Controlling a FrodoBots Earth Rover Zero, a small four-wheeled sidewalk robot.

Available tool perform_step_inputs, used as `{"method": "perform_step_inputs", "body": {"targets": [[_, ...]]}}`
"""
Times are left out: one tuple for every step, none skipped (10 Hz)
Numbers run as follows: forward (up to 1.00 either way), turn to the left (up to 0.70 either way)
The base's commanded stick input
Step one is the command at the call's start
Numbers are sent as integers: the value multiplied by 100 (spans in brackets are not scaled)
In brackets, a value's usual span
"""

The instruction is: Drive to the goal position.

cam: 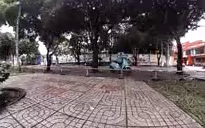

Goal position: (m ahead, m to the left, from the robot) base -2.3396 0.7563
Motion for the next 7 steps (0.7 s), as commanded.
{"method": "perform_step_inputs", "body": {"targets": [[100,0],[100,15],[100,27],[100,27],[100,27],[100,27],[100,27]]}}
